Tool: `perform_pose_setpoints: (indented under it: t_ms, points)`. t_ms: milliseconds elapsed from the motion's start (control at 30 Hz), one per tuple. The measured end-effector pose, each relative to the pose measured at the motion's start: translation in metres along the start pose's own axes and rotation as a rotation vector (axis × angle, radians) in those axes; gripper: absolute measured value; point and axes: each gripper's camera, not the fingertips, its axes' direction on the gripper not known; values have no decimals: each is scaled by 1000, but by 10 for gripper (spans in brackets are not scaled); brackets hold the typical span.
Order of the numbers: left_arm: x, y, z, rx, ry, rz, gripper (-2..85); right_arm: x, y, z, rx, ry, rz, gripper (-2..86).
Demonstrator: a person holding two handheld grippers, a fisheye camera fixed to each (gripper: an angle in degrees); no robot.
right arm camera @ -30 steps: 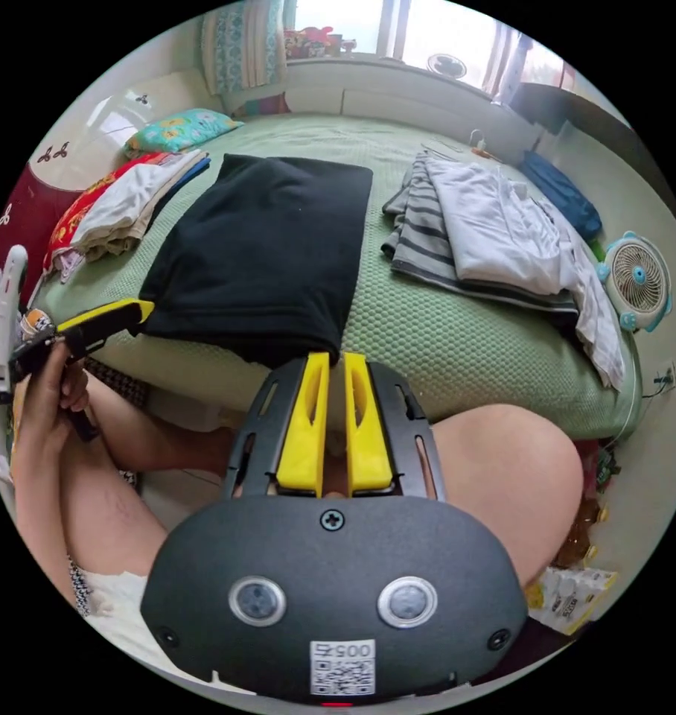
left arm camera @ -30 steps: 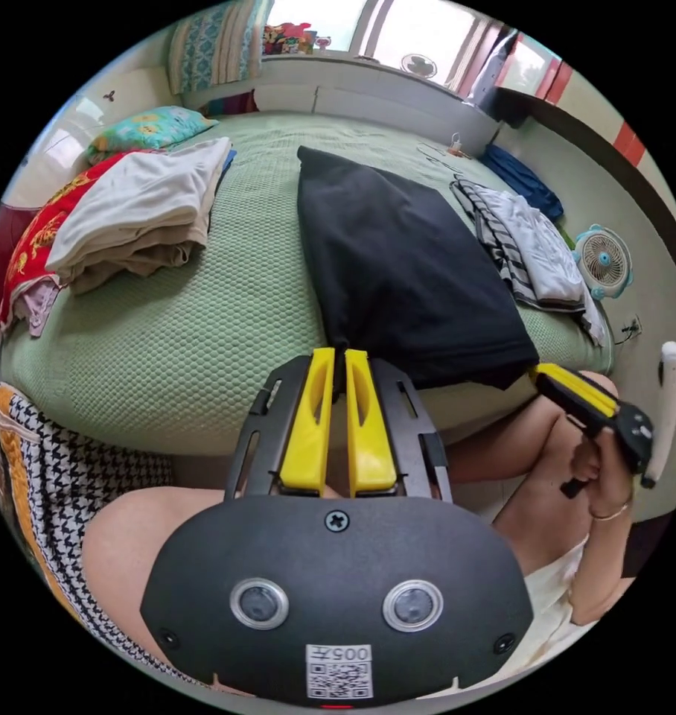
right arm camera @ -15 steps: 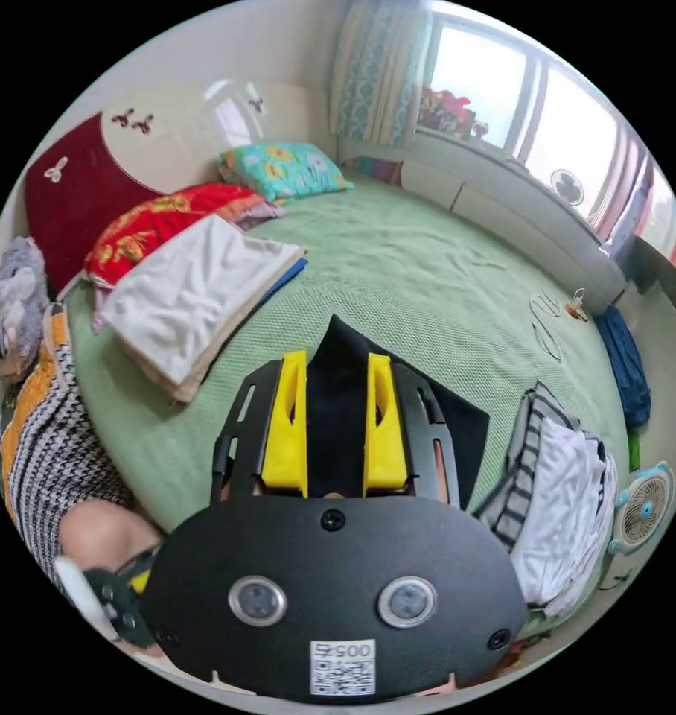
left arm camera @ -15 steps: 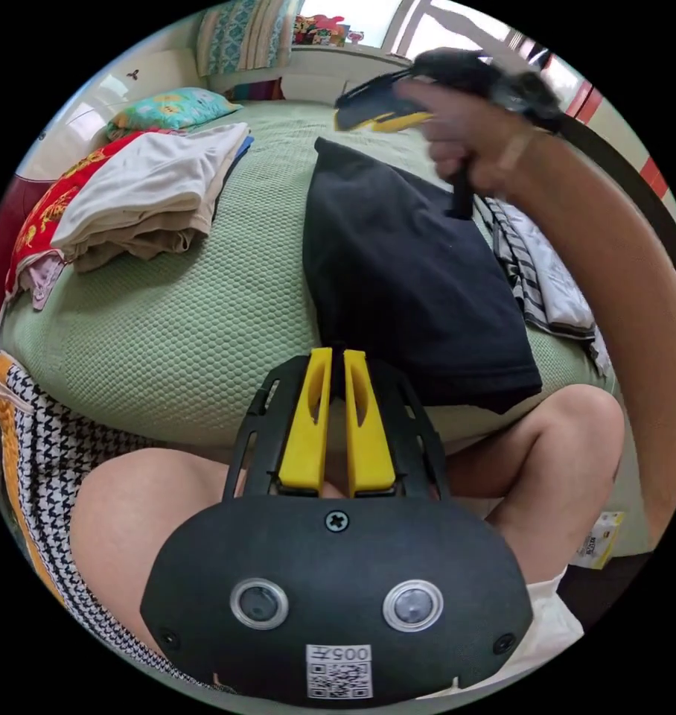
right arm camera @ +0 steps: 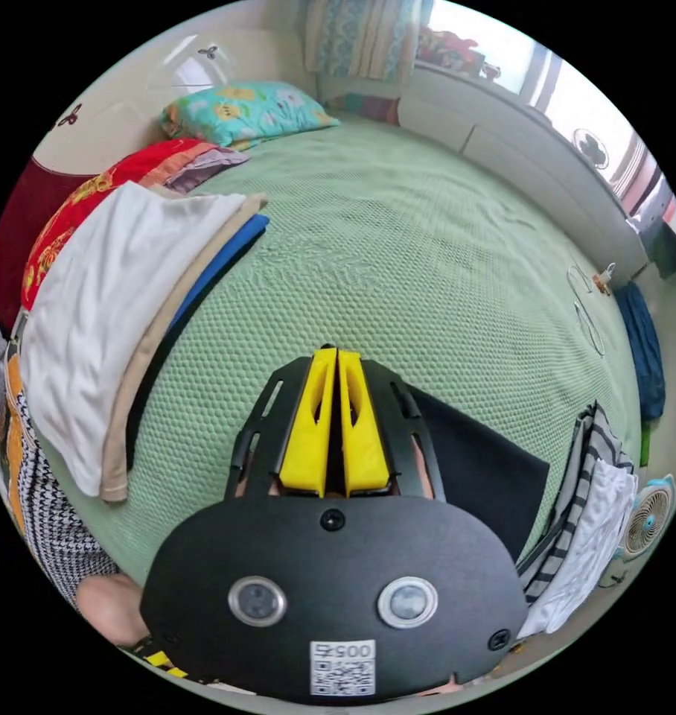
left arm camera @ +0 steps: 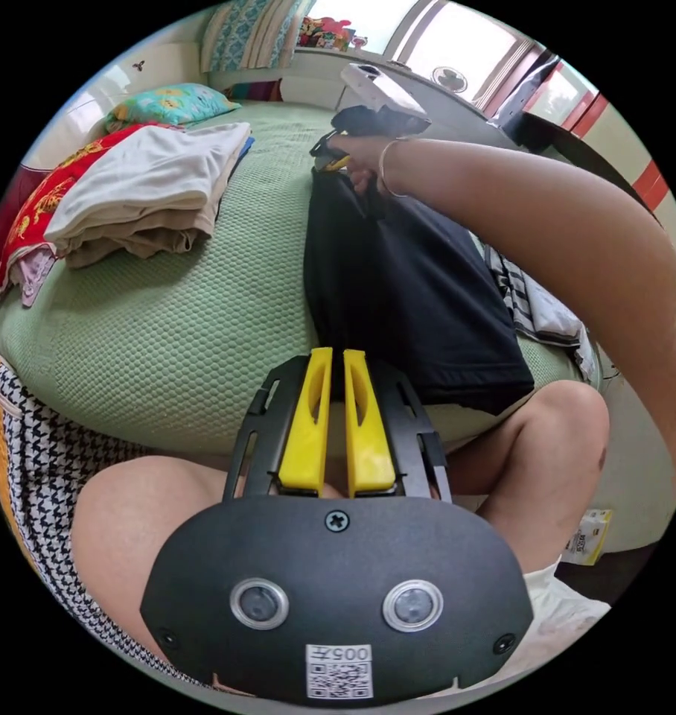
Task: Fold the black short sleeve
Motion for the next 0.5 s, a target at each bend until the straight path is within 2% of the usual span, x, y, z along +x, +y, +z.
perform_pose_setpoints:
  t_ms: [67, 133, 267, 367, 433, 500]
  points:
    - [-2, 3, -6, -2, -9, 5, 44, 9, -7, -15, -9, -68, -21, 5]
    - [-6, 6, -15, 10, 3, 7, 45, 30, 0, -59, 145, -171, -58, 30]
    - [-16, 18, -40, 78, 48, 14, 50, 78, 28, -112, 258, -171, -108, 85]
    - [-24, 29, -64, 194, 114, 6, 67, 130, 54, -116, 222, -108, -71, 116]
    - [-28, 30, -69, 197, 145, -1, 105, 171, 72, -100, 134, -155, 43, 133]
    - [-32, 25, -68, 165, 172, -33, 165, 191, 86, -89, 126, -193, 111, 138]
